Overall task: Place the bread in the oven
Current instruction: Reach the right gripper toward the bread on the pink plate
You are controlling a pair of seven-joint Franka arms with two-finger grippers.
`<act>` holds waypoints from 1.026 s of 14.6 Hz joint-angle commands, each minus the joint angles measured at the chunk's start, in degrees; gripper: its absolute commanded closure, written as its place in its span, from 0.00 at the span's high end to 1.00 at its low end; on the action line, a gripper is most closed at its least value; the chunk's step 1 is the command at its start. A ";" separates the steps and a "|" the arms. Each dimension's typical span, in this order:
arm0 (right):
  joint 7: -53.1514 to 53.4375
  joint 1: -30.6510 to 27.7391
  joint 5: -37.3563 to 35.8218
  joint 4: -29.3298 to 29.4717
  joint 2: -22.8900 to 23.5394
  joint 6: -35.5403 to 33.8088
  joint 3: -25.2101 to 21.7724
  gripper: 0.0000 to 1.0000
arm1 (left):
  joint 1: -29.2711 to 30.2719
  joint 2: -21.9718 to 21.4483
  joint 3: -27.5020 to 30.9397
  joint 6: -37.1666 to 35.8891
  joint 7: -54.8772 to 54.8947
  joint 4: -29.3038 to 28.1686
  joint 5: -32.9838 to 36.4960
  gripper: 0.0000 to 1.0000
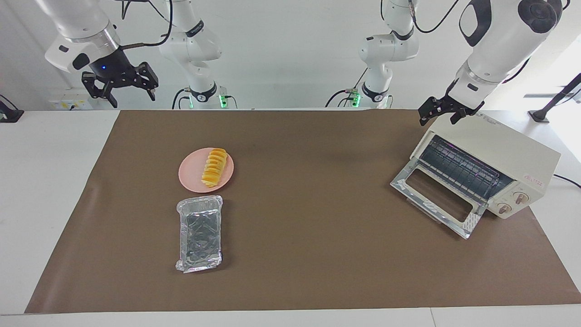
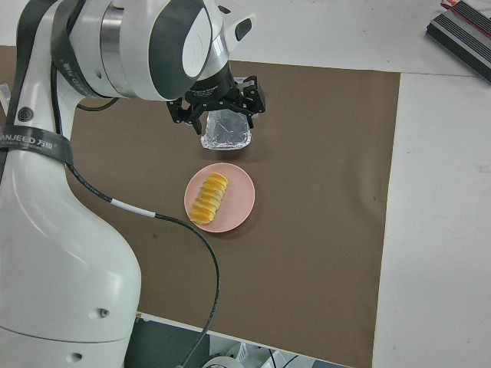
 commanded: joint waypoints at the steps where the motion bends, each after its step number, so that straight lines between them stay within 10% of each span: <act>1: -0.36 -1.11 -0.60 -0.60 -0.63 0.51 0.72 1.00 | 0.58 -1.27 -0.31 0.65 0.64 -1.18 0.74 1.00; 9: -1.06 -0.59 -0.51 -3.49 -2.03 2.51 0.81 1.00 | 0.58 -1.27 -0.31 0.65 0.64 -1.18 0.74 1.00; 15: 3.14 4.15 -0.16 -20.88 -8.18 15.34 0.90 1.00 | 0.58 -1.27 -0.31 0.65 0.64 -1.09 0.74 1.00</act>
